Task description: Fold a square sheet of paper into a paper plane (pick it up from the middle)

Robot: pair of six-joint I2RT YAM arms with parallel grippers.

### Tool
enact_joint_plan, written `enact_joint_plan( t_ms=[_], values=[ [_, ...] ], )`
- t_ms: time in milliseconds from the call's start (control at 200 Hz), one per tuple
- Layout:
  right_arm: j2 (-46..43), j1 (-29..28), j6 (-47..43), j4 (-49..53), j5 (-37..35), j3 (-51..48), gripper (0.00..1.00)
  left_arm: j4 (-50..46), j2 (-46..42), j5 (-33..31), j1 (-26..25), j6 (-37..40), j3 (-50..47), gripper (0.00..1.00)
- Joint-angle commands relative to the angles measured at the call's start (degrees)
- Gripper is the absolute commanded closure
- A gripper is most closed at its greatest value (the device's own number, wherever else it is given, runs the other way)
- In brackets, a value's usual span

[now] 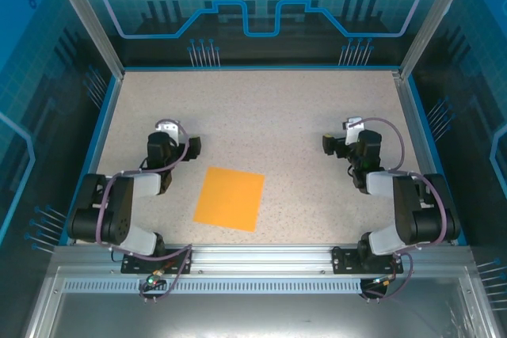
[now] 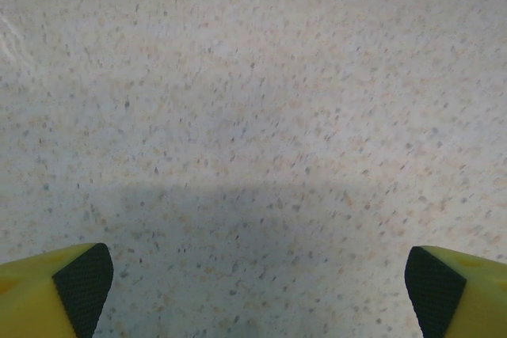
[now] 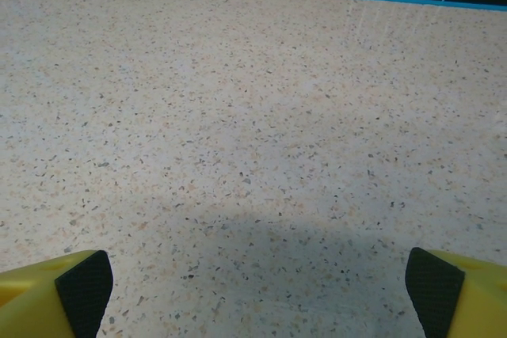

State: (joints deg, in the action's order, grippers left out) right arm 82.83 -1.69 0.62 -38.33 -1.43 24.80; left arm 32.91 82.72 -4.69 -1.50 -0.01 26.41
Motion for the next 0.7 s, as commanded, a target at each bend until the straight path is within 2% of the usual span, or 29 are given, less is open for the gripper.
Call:
enact_joint_plan(
  t_ms=[0,200,305,525,695],
  values=[
    [-7.6,0.8,0.7,5.4,0.8,1.1,0.01,-13.7,-7.1,-1.5,-1.3,-0.9,7.0,0.01],
    [-20.4,0.1,4.9,17.0,7.5,3.3,0.01,-42.3,-12.0,0.5,-3.0,-12.4,20.8,0.01],
    [-26.5,-1.8,5.3,26.8,9.5,5.3,0.01,-52.4,-13.2,1.3,-5.9,-15.6,24.4,0.01],
    [-35.4,-5.9,7.9,43.7,16.2,8.6,0.01,-61.6,-17.3,8.8,-10.5,-24.9,23.2,0.01],
    [-36.3,-12.2,8.3,51.5,20.1,11.2,0.01,-66.8,-19.1,8.0,-18.6,-30.5,21.9,0.01]
  ],
)
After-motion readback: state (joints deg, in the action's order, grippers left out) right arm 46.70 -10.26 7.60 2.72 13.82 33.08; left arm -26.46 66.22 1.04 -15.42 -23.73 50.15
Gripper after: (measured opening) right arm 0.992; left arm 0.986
